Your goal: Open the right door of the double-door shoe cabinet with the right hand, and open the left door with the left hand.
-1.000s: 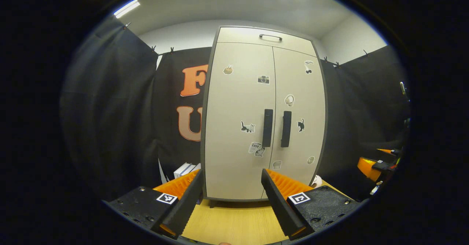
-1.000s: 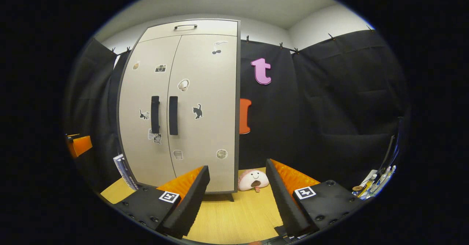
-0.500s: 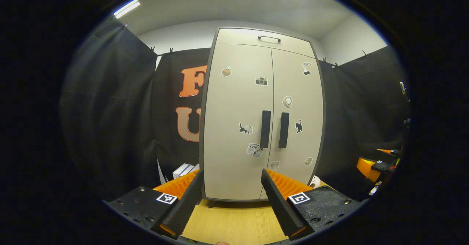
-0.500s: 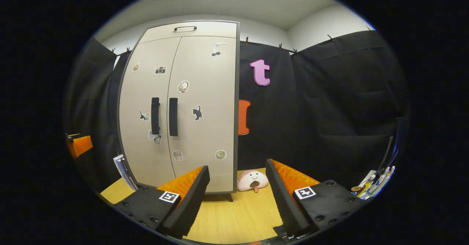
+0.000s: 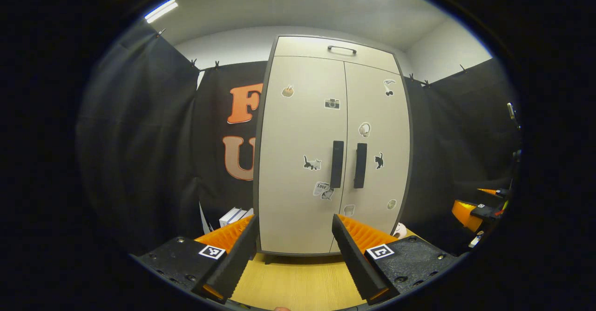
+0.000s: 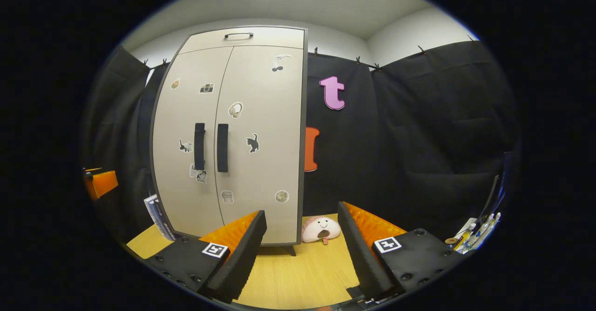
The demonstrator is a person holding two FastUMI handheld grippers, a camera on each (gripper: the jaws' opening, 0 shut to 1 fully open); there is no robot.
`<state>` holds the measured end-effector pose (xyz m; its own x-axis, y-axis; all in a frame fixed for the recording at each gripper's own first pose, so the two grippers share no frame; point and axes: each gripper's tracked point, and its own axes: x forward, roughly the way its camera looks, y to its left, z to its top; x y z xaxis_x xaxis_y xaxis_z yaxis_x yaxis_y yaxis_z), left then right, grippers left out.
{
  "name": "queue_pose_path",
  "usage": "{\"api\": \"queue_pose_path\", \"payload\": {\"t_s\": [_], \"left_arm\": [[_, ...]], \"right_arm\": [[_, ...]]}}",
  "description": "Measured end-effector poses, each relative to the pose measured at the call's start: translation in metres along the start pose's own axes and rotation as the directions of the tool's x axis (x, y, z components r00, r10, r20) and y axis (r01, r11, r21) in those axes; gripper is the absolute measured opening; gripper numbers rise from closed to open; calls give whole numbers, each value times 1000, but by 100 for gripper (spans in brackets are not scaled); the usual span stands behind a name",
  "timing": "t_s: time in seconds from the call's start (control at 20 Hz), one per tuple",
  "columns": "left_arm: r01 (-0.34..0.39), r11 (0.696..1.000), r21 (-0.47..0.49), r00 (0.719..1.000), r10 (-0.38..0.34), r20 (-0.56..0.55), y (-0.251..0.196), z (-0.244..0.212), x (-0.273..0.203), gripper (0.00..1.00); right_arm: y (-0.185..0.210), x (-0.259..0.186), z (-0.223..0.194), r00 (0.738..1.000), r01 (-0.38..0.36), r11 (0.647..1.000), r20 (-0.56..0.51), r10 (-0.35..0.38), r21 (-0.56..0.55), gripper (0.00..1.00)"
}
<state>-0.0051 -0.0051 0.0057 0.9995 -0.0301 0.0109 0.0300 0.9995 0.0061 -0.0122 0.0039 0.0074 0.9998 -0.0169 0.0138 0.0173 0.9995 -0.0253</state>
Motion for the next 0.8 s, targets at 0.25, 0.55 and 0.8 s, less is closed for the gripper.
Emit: {"api": "queue_pose_path", "payload": {"t_s": [0.25,0.55,0.8], "left_arm": [[-5,1000,-5,1000,5,-5,6,-3,2,95],[-14,1000,4,1000,14,-7,16,-6,4,95],[-26,1000,12,1000,26,-14,24,-10,7,95]], "right_arm": [[17,8,1,999,-23,1000,-26,23,-4,94],[53,31,7,997,-76,997,-32,76,2,99],[88,55,19,991,-130,992,-25,130,0,94]]}}
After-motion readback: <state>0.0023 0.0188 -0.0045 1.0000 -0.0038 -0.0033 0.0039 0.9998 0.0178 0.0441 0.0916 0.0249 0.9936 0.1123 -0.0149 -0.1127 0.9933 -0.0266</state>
